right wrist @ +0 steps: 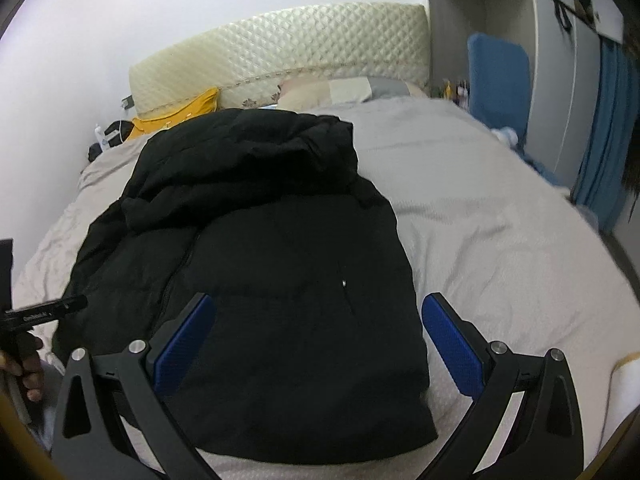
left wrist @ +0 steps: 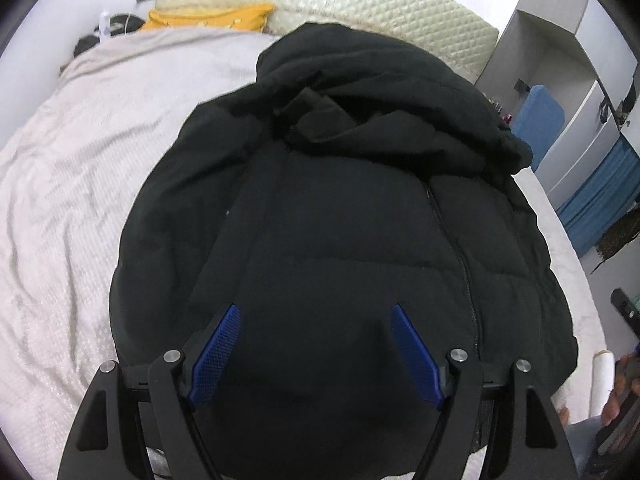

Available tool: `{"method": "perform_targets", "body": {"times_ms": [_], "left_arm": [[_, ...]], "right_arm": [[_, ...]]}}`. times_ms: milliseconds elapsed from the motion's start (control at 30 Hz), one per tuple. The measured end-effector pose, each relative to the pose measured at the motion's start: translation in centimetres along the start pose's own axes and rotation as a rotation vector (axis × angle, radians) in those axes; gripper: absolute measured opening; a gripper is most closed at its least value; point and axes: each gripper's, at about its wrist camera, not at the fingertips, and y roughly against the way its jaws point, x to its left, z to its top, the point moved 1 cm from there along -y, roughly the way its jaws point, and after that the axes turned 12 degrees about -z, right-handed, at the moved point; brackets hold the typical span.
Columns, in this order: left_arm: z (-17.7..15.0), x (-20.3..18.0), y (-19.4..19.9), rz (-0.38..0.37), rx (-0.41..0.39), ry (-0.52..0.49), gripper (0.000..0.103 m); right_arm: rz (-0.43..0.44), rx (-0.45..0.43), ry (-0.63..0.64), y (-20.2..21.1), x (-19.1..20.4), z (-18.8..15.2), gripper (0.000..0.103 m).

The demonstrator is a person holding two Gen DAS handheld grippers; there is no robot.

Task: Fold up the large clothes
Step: 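Pat the folded jacket flat with both tools, then lower both tools onto the jacket hem and close them on it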

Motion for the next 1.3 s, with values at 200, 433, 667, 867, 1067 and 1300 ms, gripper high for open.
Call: {"method": "perform_targets", "body": {"times_ms": [200, 433, 667, 867, 1067, 1300], "left_arm": [[1.2, 2.7, 1.4, 0.026, 0.053, 0.053, 0.077], [2.2, 7.1, 3.0, 0.031, 0.116, 0.152, 0.077], [1.7, 11.0, 2.2, -0.010, 0.171, 0.301, 0.077], [1.2, 13.2, 0.5, 0.003, 0.229, 0.420, 0.077], [1.1, 12.6, -1.6, 0.059, 0.293, 0.417, 0.077], [1.3, 11.4, -2.7, 0.147, 0.314, 0.392, 0.087]], "right_arm": [[0.019, 0.116, -0.026, -1.6, -1.1, -1.0, 0.103], [0.117, 0.227, -0.068, -3.4, -2.4, -0.5, 0.103], [0.170, 0.412, -0.154, -7.0, -5.6, -1.4, 0.103], [0.149, 0.530, -0.255, -9.8, -7.6, -3.1, 0.103], [0.245, 0.677, -0.398, -12.4, -7.6, -5.8, 0.103], [0.368, 0.583, -0.344, -10.1, -5.3, -4.4, 0.090]]}}
